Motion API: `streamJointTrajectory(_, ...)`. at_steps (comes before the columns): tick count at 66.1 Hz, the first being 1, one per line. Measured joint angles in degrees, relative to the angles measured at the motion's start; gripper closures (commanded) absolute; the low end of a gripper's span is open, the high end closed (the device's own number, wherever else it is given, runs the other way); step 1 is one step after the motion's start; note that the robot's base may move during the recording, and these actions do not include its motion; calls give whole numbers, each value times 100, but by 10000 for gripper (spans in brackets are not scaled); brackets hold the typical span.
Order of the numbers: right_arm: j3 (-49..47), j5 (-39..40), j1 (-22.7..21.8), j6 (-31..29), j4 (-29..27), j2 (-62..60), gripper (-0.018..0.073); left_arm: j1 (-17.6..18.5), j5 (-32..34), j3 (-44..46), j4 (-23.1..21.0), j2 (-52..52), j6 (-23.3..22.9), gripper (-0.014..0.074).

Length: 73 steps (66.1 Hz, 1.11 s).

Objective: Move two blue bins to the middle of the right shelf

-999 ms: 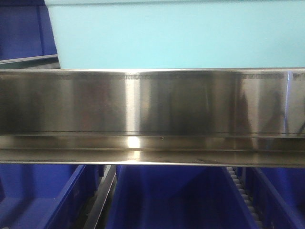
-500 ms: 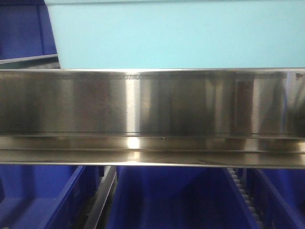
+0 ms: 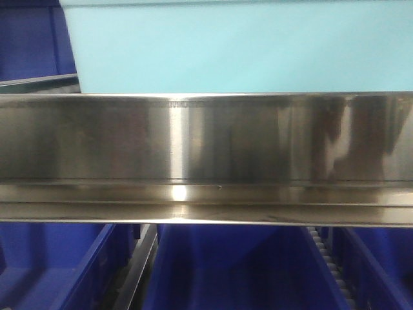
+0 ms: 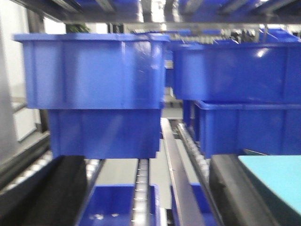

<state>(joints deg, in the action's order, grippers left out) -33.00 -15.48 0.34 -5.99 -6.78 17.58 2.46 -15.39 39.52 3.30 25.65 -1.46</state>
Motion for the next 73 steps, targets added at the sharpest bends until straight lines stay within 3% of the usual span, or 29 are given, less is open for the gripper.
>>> streamJointTrajectory(10,-138,-38,0,0,-9,342,1,551,-298,414,-77,601,0,78)
streamJointTrajectory(18,-580,-364,0,0,-9,726,1,1045,-943,1037,-77,1279,0,78)
streamJointTrajectory(37,-2554,-2064,329,0,-9,2354,1,1952,-2664,3113,-77,3279,0,78)
streamJointTrajectory(48,-3802,-3164,708,0,-9,3428,1,2087,-3692,4434,-125,4413,-24,78)
streamJointTrajectory(63,-5366,-4787,1193,0,-126,4995,1,2100,-5159,5809,-104,5642,-497,78)
streamJointTrajectory(73,-5863,-5358,1241,0,-166,5767,1,2100,-5405,6169,-95,6251,-763,78)
